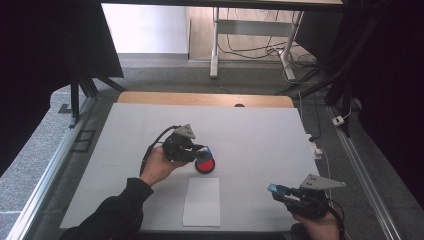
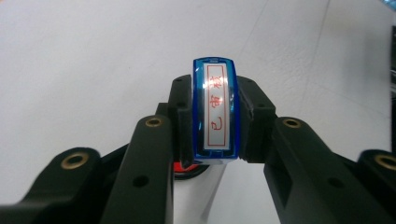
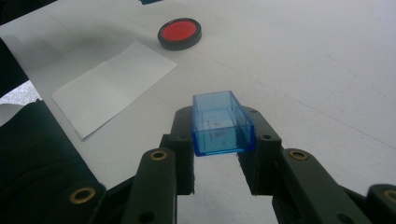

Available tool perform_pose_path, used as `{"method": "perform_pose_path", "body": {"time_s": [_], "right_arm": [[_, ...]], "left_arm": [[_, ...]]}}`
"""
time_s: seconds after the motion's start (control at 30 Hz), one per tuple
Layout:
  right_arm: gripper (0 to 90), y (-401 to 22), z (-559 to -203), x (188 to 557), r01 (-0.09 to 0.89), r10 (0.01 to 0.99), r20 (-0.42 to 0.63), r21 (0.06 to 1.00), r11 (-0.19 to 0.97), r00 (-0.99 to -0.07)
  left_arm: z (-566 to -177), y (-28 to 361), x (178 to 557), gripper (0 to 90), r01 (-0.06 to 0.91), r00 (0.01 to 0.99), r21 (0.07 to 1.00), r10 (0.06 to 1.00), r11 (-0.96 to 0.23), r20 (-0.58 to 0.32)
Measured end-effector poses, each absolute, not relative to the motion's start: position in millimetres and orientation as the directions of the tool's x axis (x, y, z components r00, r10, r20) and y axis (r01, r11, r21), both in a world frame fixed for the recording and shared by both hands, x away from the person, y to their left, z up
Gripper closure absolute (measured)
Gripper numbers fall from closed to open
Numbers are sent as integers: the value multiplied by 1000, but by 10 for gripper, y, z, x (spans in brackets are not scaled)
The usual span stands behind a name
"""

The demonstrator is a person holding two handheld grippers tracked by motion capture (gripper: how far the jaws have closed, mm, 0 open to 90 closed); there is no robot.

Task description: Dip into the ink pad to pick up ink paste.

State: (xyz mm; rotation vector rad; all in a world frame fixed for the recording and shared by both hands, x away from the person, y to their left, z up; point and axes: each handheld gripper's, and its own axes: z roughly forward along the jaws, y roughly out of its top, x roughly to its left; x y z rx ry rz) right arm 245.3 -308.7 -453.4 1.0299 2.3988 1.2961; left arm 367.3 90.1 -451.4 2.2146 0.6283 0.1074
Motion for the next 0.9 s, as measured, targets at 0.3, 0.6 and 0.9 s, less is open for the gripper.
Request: {"method": "perform_pose_path", "body": {"time_s": [0.3, 0.6, 0.9], "right_arm": [[688, -3085, -4532, 2450, 473, 677, 119, 801, 367, -727], [688, -3083, -4533, 2449, 471, 673, 121, 802, 366, -730], [688, -3082, -4533, 2449, 470, 672, 120, 802, 368, -731]], "left_arm": [[-4675, 842, 3743, 703, 433, 858, 706, 496, -561, -132], [-4793, 810, 3789, 703, 454, 851, 684, 505, -571, -143], [-4854, 766, 3826, 703, 479, 838, 666, 524, -572, -153]]}}
